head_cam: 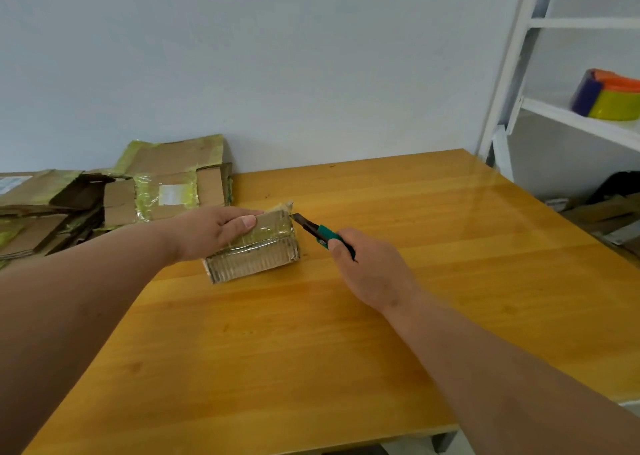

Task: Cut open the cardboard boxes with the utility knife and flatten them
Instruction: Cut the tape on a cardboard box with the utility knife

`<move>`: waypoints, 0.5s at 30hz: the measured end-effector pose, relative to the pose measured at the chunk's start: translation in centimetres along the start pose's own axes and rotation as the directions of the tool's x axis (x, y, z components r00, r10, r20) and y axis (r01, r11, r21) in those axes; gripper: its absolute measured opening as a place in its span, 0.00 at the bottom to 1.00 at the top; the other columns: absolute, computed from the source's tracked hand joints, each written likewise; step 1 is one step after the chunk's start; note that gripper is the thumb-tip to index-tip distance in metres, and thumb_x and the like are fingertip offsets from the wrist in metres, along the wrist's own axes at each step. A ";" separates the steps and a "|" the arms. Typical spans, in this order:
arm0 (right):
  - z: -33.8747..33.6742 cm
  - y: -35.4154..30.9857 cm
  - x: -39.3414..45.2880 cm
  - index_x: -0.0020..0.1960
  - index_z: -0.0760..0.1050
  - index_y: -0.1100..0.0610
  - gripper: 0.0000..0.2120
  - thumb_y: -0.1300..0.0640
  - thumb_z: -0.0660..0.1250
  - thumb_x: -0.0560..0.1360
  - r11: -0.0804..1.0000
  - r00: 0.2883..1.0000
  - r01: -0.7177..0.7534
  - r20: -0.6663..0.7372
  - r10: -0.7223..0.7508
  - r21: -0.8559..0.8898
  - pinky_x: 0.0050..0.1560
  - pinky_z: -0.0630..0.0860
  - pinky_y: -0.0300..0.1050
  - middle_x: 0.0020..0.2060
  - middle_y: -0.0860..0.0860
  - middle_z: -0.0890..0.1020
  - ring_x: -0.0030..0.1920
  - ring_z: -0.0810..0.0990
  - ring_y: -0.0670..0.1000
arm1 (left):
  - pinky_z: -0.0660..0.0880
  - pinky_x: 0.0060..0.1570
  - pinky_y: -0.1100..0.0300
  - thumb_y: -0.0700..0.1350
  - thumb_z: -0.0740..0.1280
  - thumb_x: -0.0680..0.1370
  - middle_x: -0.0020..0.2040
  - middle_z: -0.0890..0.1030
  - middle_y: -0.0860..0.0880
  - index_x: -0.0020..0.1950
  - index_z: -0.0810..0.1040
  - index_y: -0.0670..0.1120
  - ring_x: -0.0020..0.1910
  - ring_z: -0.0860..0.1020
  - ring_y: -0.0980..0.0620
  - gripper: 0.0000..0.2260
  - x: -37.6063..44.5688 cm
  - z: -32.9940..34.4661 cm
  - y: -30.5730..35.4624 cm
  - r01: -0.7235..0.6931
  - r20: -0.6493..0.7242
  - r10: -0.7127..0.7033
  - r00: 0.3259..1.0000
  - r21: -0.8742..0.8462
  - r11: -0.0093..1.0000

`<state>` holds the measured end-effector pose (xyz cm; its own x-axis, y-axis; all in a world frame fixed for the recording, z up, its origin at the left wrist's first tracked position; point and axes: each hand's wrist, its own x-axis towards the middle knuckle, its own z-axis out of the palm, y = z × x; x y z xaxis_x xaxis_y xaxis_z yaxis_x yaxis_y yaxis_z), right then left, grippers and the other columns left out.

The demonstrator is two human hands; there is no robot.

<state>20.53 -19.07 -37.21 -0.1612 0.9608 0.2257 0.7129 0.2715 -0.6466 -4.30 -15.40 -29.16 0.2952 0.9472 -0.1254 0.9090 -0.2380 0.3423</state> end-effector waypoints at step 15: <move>0.6 -0.5 1.0 0.43 0.71 0.52 0.15 0.46 0.55 0.84 0.996 1.000 0.013 -0.016 -0.014 -0.091 0.29 0.62 0.40 0.33 0.46 0.75 0.29 0.70 0.47 | 0.64 0.62 0.56 0.57 0.50 0.82 0.68 0.74 0.47 0.73 0.67 0.58 0.68 0.70 0.46 0.21 0.3 0.0 -0.8 0.024 -0.049 -0.024 0.999 0.010 1.000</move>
<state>19.61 -18.21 -37.14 -0.1600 0.9558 0.2467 0.7702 0.2772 -0.5744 -4.96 -14.95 -29.51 0.2587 0.9620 -0.0880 0.9189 -0.2169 0.3295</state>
